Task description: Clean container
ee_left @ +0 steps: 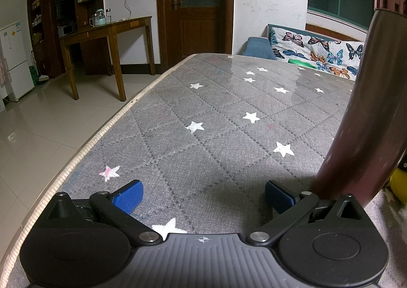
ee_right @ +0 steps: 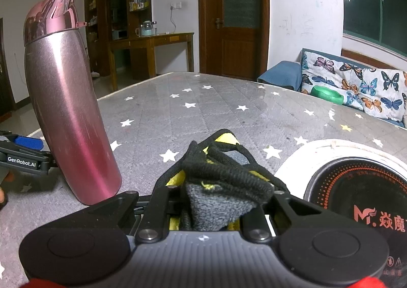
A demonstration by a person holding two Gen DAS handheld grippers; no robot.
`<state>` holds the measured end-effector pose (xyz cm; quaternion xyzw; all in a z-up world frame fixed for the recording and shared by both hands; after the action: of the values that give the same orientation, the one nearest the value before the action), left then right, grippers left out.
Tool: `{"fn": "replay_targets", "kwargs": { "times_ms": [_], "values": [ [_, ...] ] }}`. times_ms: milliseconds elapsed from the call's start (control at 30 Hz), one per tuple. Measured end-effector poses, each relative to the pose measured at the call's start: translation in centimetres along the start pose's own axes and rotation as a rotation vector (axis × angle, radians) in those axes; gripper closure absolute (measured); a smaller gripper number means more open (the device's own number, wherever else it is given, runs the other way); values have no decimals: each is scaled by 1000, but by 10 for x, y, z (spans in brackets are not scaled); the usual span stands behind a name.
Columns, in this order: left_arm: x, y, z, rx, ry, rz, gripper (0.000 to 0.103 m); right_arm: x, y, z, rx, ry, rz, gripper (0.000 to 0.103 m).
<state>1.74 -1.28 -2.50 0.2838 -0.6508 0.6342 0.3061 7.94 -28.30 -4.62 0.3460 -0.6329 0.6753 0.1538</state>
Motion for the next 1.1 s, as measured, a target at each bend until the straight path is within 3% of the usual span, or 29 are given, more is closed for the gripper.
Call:
{"fn": "replay_targets", "kwargs": {
  "times_ms": [1100],
  "values": [
    [0, 0, 0, 0, 0, 0, 0, 2, 1, -5, -8, -4, 0, 86]
  ]
}}
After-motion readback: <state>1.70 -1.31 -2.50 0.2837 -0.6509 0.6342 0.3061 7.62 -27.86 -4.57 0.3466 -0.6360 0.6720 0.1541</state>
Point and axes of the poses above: each gripper's, at about its wrist camera, not at the fingertips, and x roughly against the way its jaws point, z to its right, y to its underside, the point moved 4 cm from there along -x, roughly the way its jaws point, and after that the axes turned 10 degrees about -z, right-handed, at the moved point
